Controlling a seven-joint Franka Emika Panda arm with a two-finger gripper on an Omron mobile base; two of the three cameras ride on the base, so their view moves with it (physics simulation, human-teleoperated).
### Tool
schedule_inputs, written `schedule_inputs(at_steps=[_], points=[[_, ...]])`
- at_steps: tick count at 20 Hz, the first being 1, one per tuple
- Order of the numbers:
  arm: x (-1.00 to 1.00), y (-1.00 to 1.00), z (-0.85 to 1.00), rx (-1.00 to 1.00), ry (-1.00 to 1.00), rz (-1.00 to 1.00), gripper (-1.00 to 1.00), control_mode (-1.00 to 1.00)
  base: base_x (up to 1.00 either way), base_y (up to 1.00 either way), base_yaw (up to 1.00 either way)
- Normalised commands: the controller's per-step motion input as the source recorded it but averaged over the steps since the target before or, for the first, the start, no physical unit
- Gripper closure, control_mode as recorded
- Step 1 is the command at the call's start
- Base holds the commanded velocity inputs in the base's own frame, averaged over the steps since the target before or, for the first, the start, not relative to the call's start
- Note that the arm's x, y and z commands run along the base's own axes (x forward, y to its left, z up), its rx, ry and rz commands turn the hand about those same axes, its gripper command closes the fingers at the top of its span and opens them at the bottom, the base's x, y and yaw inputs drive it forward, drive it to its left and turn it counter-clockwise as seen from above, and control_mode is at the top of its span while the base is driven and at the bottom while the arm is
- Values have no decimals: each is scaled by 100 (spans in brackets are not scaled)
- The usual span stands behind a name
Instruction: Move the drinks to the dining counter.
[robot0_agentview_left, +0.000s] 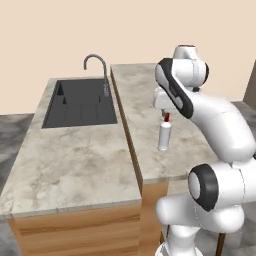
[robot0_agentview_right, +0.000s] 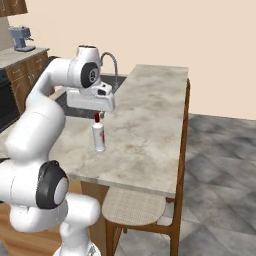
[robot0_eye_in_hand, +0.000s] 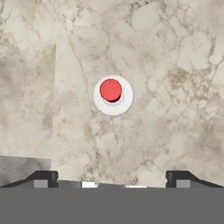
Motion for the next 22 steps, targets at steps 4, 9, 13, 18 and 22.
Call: schedule_inputs(at_steps=[4,9,13,18,22], points=[[-100,-5,-4,0,-12,-2,-100,-100,0,0,0],[-100,-3,-13,0,-8,-2,-100,-100,0,0,0],[-80,0,0,0,-2,-2,-100,-100,0,0,0],[-48,0,0,0,0,0,-100,-100,0,0,0],[-20,0,0,-1,0,0,-100,-100,0,0,0]])
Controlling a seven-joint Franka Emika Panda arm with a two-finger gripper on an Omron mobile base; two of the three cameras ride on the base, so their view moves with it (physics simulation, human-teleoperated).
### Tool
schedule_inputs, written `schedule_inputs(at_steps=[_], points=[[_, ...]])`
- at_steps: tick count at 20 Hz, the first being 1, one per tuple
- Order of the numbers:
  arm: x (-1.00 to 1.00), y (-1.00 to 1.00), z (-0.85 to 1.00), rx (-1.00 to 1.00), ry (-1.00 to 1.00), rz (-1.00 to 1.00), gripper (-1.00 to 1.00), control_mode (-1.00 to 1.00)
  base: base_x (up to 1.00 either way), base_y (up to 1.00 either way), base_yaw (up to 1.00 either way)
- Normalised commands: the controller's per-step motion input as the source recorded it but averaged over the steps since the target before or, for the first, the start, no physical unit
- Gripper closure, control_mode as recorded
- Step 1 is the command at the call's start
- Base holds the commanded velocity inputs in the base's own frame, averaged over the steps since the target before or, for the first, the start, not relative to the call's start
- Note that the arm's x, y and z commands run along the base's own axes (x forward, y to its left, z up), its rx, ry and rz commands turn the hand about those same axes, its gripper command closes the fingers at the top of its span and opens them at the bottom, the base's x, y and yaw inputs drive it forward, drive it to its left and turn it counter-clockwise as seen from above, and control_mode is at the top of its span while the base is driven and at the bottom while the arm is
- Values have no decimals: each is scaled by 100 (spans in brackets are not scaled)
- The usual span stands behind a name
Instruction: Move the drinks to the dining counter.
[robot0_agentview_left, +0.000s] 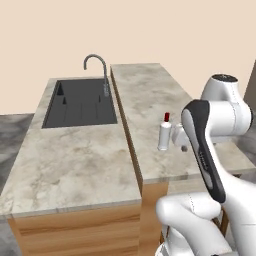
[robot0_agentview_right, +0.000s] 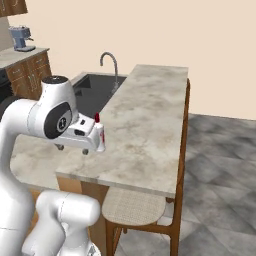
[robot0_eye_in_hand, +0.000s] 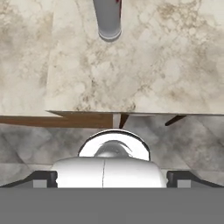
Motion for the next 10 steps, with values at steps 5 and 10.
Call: schedule_inputs(at_steps=[5,10], points=[[0,0,0,0,0,0,-100,100,-71,7,3],[0,0,0,0,0,0,-100,100,-100,53,53]])
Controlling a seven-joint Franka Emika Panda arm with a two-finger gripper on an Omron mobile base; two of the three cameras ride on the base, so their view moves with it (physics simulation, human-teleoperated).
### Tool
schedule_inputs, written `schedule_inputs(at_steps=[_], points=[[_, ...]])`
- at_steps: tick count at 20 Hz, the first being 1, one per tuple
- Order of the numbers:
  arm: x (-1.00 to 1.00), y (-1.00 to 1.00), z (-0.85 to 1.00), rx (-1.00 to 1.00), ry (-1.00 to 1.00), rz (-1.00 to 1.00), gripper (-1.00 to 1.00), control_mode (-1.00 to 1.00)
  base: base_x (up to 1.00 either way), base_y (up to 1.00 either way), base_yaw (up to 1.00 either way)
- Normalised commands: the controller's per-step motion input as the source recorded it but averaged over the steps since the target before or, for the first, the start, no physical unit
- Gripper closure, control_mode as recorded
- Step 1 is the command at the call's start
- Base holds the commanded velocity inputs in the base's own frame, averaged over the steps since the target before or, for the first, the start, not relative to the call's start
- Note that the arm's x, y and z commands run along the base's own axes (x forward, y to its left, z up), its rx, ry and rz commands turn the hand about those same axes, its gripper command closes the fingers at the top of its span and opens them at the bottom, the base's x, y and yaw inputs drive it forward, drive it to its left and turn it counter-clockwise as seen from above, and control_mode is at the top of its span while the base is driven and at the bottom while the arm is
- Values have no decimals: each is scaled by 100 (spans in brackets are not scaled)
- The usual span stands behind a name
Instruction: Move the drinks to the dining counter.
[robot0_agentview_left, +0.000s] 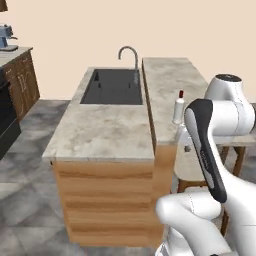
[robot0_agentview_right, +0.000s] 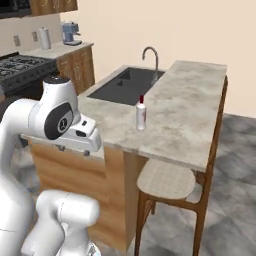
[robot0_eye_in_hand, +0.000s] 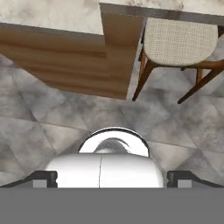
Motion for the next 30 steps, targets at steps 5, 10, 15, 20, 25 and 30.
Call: schedule_inputs(at_steps=[5,10,15,20,25,30], points=[[0,0,0,0,0,0,-100,100,-30,73,84],[0,0,0,0,0,0,-100,100,-1,54,87],[0,0,0,0,0,0,-100,100,0,38,90],[0,0,0,0,0,0,-100,100,0,28,85],[0,0,0,0,0,0,-100,100,21,0,81],[0,0,0,0,0,0,-100,100,75,-56,50]])
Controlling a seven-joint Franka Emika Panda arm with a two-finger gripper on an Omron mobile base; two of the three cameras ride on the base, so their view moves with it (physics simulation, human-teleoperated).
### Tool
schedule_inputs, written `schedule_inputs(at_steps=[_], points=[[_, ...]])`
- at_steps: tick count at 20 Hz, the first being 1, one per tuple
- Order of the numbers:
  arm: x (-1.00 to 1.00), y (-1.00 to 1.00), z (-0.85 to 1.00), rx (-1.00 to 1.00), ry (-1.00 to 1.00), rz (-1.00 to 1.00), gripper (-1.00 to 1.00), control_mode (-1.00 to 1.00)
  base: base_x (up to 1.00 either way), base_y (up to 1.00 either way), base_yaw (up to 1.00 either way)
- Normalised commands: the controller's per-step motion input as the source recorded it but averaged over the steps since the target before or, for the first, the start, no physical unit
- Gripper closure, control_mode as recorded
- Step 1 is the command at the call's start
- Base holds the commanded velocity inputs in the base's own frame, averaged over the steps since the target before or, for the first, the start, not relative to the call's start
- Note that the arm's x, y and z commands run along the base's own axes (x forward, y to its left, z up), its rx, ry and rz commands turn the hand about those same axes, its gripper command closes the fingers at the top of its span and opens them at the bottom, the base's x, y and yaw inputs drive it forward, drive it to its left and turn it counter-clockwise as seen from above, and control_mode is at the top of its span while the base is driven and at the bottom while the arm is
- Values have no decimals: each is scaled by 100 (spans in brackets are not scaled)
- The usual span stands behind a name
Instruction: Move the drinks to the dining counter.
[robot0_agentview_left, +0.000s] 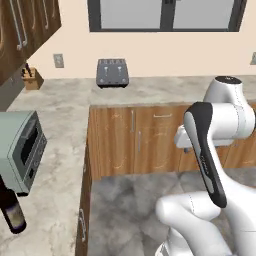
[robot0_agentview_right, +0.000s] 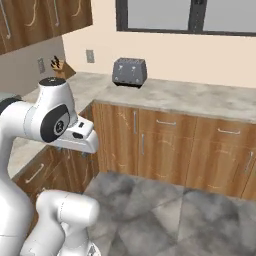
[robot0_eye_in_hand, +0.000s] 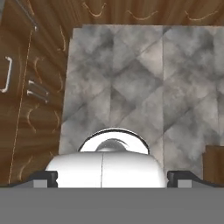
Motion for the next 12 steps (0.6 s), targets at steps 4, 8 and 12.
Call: schedule_inputs(at_steps=[4,8,12], points=[[0,0,0,0,0,0,-100,100,100,-51,37],[0,0,0,0,0,0,-100,100,64,-4,61],[0,0,0,0,0,0,-100,100,4,7,91]])
